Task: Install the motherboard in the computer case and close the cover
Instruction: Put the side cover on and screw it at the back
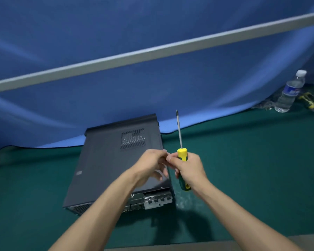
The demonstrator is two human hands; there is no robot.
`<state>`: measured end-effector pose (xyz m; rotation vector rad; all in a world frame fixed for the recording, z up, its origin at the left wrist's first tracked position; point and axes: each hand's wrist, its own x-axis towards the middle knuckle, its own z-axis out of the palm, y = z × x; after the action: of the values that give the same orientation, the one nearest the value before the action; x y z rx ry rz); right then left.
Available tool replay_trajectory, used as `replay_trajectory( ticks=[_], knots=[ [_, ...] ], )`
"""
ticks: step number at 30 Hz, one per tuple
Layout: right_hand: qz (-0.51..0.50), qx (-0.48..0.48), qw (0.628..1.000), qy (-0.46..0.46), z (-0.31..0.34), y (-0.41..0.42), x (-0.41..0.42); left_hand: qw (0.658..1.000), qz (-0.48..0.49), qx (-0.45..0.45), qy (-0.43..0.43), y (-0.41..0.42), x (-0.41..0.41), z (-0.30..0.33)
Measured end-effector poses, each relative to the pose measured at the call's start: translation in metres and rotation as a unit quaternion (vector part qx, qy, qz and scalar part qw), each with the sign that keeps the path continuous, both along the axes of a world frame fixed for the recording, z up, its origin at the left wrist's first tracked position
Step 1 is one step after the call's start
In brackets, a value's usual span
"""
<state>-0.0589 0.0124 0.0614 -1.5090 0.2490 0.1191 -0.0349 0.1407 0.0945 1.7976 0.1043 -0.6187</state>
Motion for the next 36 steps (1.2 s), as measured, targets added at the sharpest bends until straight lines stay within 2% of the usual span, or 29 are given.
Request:
replay_trajectory(
  ticks=[4,8,11,14,17,19,23,26,31,33,36],
  knots=[
    [0.042,0.019,0.999,-0.029,0.024,0.017,-0.019,0.996,0.021,0.077,-0.044,0.007,-0.033,0.030],
    [0.063,0.015,0.997,-0.053,0.043,0.033,-0.034,0.990,0.060,0.102,-0.072,0.020,-0.055,0.048],
    [0.068,0.010,0.996,-0.064,0.059,0.044,-0.041,0.993,0.077,0.054,-0.072,0.034,-0.063,0.057],
    [0.078,-0.060,0.992,-0.082,0.073,0.060,-0.046,0.988,0.134,-0.036,-0.074,0.053,-0.069,0.064],
    [0.101,-0.111,0.986,-0.074,0.083,0.078,-0.052,0.952,0.249,-0.162,-0.073,0.076,-0.076,0.066],
    [0.132,-0.162,0.971,-0.111,0.087,0.090,-0.061,0.917,0.318,-0.233,-0.065,0.096,-0.082,0.065],
    [0.199,-0.285,0.918,-0.191,0.086,0.110,-0.078,0.832,0.426,-0.356,-0.027,0.136,-0.092,0.056],
    [0.201,-0.386,0.873,-0.220,0.077,0.122,-0.091,0.791,0.451,-0.412,-0.001,0.163,-0.097,0.043],
    [0.201,-0.478,0.827,-0.215,0.064,0.130,-0.103,0.748,0.461,-0.475,0.036,0.182,-0.103,0.026],
    [0.218,-0.507,0.805,-0.218,0.062,0.133,-0.106,0.741,0.459,-0.489,0.041,0.185,-0.103,0.023],
    [0.224,-0.527,0.792,-0.210,0.062,0.134,-0.106,0.734,0.458,-0.500,0.042,0.187,-0.104,0.016]
  ],
)
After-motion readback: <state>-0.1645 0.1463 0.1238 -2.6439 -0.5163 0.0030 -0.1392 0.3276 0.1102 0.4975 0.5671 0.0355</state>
